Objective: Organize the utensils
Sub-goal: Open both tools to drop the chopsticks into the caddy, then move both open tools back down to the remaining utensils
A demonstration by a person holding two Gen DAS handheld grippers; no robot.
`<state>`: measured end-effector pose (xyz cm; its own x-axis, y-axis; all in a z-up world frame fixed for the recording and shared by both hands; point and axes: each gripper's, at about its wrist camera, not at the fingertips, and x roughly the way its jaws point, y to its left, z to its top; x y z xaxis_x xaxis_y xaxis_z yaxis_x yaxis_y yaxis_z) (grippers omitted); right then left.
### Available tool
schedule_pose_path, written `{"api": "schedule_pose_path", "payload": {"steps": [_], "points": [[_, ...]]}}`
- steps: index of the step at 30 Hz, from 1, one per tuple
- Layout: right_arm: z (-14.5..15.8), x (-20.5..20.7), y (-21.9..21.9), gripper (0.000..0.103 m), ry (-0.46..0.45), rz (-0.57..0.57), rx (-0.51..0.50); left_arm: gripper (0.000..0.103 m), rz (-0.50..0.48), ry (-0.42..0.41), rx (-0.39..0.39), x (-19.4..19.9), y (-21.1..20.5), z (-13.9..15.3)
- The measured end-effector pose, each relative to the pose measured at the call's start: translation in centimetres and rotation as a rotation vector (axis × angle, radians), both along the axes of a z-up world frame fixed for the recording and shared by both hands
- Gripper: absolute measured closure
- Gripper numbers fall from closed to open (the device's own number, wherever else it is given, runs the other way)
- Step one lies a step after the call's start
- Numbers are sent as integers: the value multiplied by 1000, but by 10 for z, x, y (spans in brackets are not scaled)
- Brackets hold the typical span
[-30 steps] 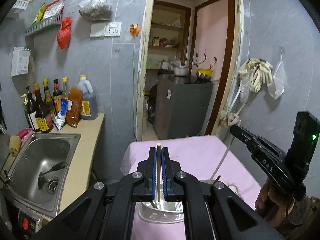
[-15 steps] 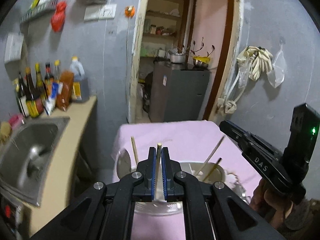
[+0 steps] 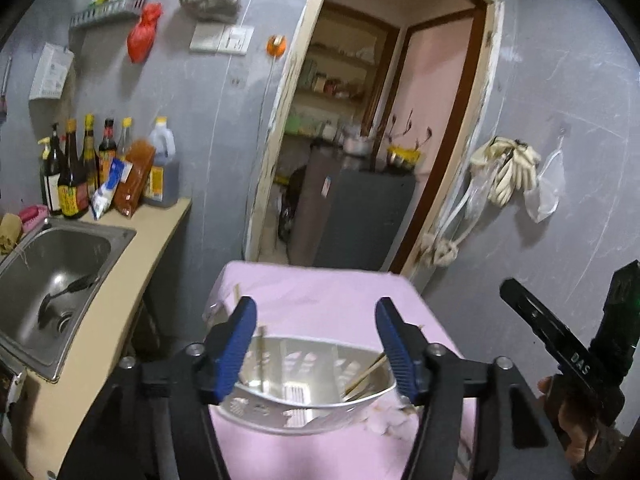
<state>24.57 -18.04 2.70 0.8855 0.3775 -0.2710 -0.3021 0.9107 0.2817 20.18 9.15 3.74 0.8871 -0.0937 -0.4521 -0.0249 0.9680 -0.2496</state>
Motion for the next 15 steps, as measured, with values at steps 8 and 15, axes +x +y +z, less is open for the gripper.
{"api": "schedule_pose_path", "payload": {"steps": [8, 15], "points": [[20, -29, -57, 1, -62, -98, -78, 2, 88, -142, 73, -23, -57, 8], [18, -46, -95, 1, -105, -120, -179, 2, 112, -187, 161, -35, -105, -3]]}}
